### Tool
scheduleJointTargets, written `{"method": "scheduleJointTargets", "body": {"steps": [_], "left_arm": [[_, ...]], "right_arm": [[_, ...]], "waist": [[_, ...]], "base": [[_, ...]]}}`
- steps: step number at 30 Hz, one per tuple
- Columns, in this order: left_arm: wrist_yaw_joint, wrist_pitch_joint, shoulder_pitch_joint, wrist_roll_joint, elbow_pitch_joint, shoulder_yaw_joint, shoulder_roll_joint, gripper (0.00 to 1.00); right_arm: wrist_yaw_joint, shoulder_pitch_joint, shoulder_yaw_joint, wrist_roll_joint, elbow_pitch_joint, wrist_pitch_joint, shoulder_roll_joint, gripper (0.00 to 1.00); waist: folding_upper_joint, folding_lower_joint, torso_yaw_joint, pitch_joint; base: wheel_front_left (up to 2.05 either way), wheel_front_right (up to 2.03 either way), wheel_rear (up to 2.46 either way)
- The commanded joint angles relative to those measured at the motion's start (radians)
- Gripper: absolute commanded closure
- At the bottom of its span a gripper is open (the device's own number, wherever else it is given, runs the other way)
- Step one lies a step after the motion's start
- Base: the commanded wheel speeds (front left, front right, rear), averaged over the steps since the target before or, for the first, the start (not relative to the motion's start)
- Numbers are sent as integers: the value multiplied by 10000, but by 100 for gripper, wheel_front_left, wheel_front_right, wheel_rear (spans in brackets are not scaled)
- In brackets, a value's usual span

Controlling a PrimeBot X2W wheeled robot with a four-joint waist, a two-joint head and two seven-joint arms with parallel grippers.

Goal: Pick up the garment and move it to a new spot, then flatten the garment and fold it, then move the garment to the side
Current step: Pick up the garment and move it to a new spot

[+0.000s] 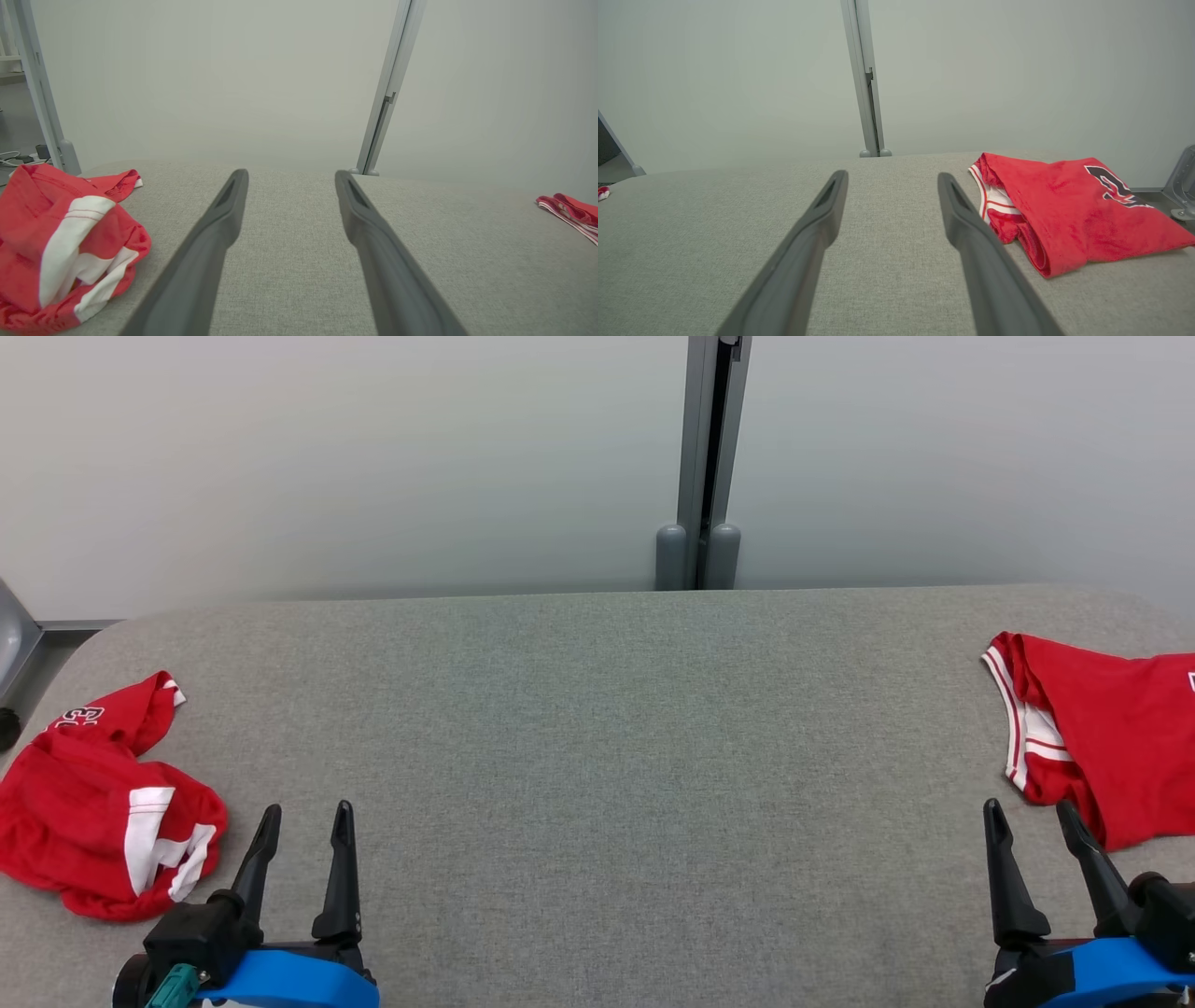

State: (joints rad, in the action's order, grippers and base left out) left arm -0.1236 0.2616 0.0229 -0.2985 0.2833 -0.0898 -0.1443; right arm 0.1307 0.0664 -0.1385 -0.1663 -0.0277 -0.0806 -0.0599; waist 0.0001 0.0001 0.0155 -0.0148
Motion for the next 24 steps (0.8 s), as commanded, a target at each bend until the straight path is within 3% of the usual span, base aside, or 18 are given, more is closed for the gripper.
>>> {"method": "scheduleJointTargets", "body": {"steps": [1,12,24], "left_arm": [[-35,44,-61,5,-16,46,20,0],[-75,44,101,27,-115,60,-89,0],[-88,45,1,21,-175,87,-174,0]], "right_arm": [[1,17,-54,37,-37,-12,41,0],[1,104,-223,5,-158,-86,80,0],[1,167,-273,17,48,-78,92,0]], "waist": [[-1,-1,-21,4],[-1,-1,356,0],[-1,-1,2185,4]], "base": [[0,0,0],[0,0,0],[0,0,0]]}}
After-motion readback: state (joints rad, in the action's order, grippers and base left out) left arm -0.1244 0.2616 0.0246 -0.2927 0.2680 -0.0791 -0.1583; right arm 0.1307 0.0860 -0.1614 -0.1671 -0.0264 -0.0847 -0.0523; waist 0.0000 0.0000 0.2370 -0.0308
